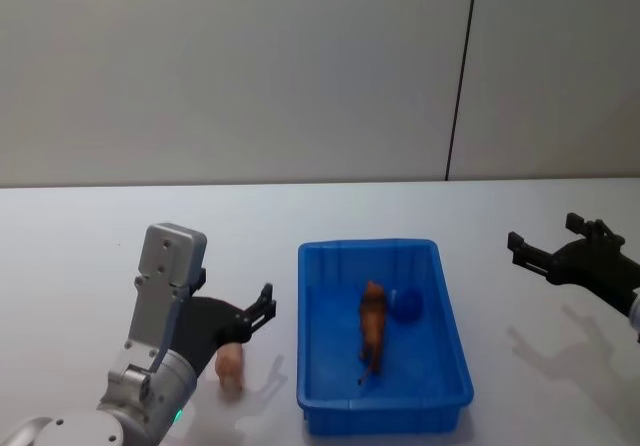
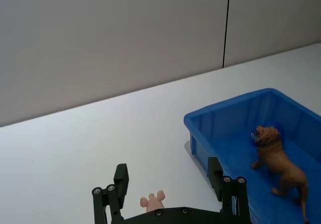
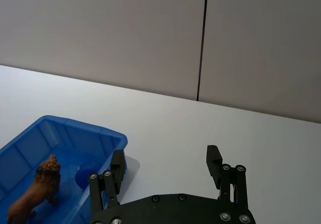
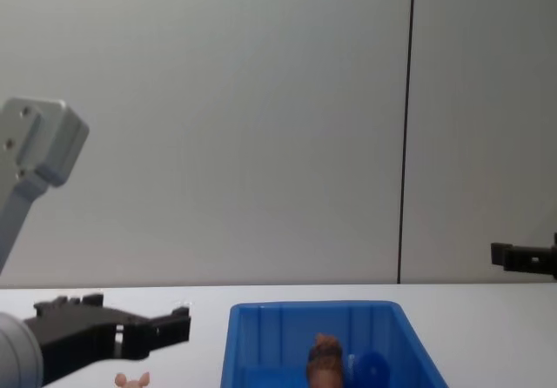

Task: Pick up the two dolls from the table and place them into the box.

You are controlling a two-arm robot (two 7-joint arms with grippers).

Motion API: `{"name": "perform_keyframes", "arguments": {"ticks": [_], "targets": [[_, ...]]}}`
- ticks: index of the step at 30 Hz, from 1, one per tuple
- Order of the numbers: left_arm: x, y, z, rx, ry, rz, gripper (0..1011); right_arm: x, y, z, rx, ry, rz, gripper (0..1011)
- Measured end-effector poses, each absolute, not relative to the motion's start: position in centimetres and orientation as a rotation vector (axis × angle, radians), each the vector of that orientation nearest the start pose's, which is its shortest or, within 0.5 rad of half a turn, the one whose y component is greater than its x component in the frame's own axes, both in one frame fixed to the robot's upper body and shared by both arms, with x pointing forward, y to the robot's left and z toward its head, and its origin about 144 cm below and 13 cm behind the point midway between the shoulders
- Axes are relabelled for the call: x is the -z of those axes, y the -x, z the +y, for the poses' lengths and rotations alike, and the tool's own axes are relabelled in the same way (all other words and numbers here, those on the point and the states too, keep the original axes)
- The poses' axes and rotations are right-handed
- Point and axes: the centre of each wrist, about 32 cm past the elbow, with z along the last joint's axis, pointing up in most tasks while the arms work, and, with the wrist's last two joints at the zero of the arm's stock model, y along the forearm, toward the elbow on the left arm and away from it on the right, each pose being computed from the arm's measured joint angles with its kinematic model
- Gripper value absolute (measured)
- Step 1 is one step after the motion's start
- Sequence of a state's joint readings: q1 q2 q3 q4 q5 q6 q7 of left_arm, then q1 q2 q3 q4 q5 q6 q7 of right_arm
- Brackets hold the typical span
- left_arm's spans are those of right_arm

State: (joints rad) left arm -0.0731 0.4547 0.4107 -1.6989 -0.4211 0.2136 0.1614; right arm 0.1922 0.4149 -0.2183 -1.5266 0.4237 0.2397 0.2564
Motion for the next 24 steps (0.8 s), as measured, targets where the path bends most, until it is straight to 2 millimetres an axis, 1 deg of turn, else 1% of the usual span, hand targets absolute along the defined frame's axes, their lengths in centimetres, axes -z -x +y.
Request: {"name": "perform_keyframes", "arguments": {"ticks": [24], "targets": [[-115.8, -45.3, 22.6, -1.301, -0.338, 0.238, 1001, -119.1, -50.5, -28.9, 1.133, 0.143, 0.125, 1001]]}}
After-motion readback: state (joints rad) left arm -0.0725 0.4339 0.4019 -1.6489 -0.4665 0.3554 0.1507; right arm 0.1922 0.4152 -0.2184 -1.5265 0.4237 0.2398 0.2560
